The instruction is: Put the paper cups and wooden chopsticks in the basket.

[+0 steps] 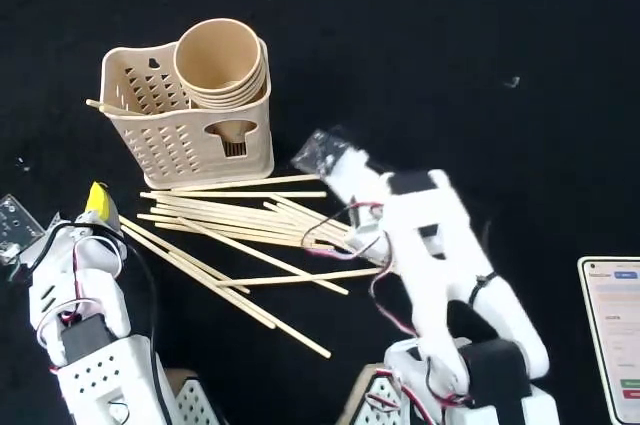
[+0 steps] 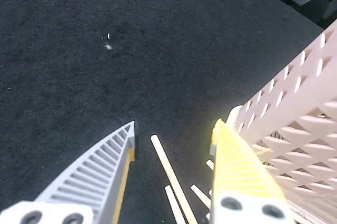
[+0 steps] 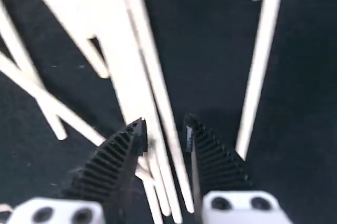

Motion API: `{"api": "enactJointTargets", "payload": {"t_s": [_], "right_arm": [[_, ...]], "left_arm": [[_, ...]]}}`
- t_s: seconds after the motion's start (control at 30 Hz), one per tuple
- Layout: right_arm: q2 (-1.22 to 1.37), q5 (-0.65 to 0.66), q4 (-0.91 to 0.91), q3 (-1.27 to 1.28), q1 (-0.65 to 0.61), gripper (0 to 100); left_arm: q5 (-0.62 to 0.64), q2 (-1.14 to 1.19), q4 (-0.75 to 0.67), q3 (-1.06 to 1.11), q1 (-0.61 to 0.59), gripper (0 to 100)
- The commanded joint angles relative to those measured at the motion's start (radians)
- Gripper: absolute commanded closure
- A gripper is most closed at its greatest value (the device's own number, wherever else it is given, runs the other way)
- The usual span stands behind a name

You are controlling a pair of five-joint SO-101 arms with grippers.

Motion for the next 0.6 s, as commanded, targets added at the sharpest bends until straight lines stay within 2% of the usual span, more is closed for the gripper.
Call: {"api": "enactJointTargets", "payload": {"t_s": [0.0,0.1,0.2,0.3,0.43,0.57], "right_arm": [[-0.035,-0.006,-0.120,0.071,-0.044,87.0],[0.024,-0.006,-0.241,0.096,-0.034,87.1],[0.119,-0.005,-0.264,0.036,-0.014,87.1],[0.203,-0.003,-0.195,-0.053,0.015,88.6],[0.219,0.026,-0.078,-0.151,0.051,99.2],[0.157,0.029,0.023,-0.194,0.077,97.8]], "left_arm": [[-0.008,-0.014,-0.018,0.005,0.012,77],[-0.008,-0.014,-0.018,0.007,0.012,77],[-0.008,-0.014,-0.018,0.007,0.012,77],[-0.008,-0.014,-0.018,0.007,0.012,77],[-0.037,-0.014,-0.018,0.007,0.012,77],[-0.044,-0.014,-0.018,0.007,0.012,77]]}}
